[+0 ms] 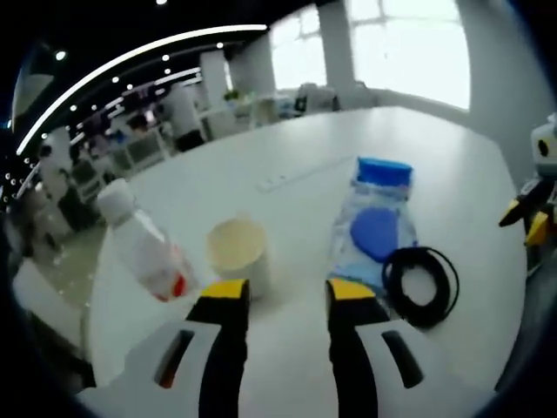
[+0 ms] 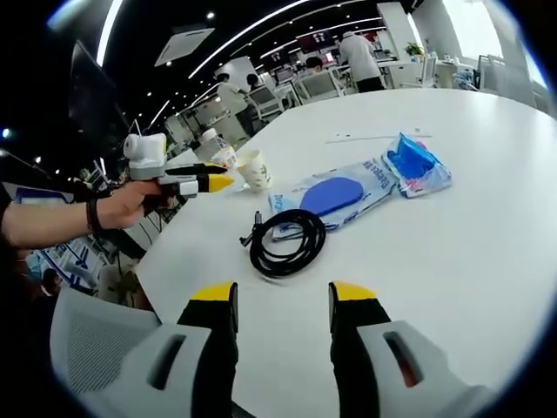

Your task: Arrange the tabletop items into an orderly group along one side of the table until the central work area is clear of visible clutter.

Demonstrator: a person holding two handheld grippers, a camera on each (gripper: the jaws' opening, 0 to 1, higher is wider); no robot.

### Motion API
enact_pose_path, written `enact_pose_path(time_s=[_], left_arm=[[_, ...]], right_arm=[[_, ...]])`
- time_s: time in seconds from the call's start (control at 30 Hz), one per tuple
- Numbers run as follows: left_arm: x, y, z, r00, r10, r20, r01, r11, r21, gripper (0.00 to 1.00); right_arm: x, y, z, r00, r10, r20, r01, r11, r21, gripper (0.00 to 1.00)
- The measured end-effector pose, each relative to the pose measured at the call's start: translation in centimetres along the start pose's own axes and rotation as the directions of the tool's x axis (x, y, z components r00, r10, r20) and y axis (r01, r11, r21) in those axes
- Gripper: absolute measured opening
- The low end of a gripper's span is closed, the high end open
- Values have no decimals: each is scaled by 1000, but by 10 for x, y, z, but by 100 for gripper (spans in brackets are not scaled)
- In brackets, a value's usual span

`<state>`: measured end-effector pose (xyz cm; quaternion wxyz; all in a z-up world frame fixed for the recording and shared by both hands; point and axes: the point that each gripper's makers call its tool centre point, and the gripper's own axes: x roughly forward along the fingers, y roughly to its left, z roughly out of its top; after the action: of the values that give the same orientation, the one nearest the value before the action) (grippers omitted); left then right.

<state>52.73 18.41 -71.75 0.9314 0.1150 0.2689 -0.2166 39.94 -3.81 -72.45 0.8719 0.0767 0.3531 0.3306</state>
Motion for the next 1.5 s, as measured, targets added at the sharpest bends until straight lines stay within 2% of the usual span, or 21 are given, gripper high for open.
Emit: enact_pose_path(time_s=[0.2,0.27,0.43,0.53,1.07,1.2,1.5], left_arm=[[-15,-3,-9,1000,23,6,-22,999,-45,38],[-20,-5,-9,999,28,27,-25,997,-79,39],[-28,-12,-18,1000,26,17,-25,995,-100,41],[-34,-14,-20,999,35,27,-30,988,-153,42],[-57,-35,-42,1000,13,8,-12,986,-165,46],[-64,-36,-47,1000,26,-5,-27,987,-161,53],[-75,-38,-59,999,28,-20,-31,983,-180,56]], right_arm=[[2,4,-1,1000,12,-5,-12,1000,-8,41],[3,6,-1,1000,23,-10,-23,1000,-15,41],[5,11,0,999,31,-8,-31,999,-24,41],[5,12,1,999,32,-6,-32,999,-26,41],[0,18,-4,999,32,-7,-32,999,-32,41],[1,22,-4,999,35,-4,-35,999,-32,41],[1,27,-6,999,32,-1,-32,999,-36,41]])
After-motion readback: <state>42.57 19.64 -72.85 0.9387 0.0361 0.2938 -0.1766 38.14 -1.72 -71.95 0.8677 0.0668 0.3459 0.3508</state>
